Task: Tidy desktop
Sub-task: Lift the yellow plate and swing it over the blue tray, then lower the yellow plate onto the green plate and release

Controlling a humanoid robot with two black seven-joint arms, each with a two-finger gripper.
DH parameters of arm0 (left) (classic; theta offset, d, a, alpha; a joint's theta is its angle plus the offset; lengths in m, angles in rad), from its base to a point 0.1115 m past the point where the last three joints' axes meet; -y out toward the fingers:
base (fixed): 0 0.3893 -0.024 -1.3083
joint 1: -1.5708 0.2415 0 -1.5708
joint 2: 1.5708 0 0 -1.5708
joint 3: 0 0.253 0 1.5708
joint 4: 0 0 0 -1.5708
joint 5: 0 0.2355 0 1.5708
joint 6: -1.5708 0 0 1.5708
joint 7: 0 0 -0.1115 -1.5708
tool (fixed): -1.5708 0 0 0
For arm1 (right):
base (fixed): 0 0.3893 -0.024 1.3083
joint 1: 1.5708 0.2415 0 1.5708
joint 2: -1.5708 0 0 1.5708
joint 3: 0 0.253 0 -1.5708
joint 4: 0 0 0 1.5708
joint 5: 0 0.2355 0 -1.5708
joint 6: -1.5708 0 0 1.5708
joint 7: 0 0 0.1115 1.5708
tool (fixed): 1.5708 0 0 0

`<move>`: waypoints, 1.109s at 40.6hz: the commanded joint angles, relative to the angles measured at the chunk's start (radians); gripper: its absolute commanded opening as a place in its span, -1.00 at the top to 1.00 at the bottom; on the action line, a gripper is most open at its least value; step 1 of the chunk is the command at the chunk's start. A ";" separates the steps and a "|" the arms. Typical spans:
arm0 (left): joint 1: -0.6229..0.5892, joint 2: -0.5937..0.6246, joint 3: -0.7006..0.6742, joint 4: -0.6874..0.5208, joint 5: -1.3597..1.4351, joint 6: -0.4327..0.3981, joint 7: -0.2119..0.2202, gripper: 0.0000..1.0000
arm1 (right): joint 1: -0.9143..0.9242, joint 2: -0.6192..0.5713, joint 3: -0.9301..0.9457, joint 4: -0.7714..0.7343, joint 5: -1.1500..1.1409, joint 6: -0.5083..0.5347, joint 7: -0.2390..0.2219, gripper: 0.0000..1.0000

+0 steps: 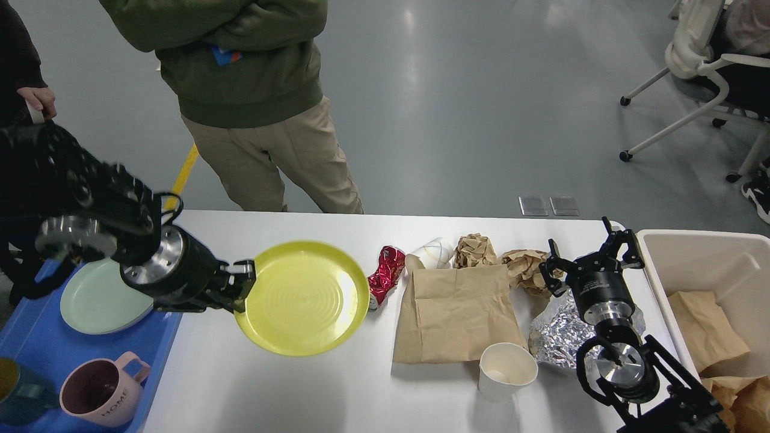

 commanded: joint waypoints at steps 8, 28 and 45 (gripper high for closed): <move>-0.244 -0.010 0.039 -0.005 -0.002 -0.246 -0.003 1.00 | 0.000 -0.001 0.000 -0.001 0.000 0.000 0.000 -1.00; 0.104 0.321 0.272 0.327 0.007 -0.233 -0.008 1.00 | 0.000 -0.001 0.000 0.000 0.000 0.000 0.000 -1.00; 0.783 0.516 -0.044 0.949 -0.010 -0.099 0.129 1.00 | 0.000 0.001 0.000 0.000 0.000 0.000 0.000 -1.00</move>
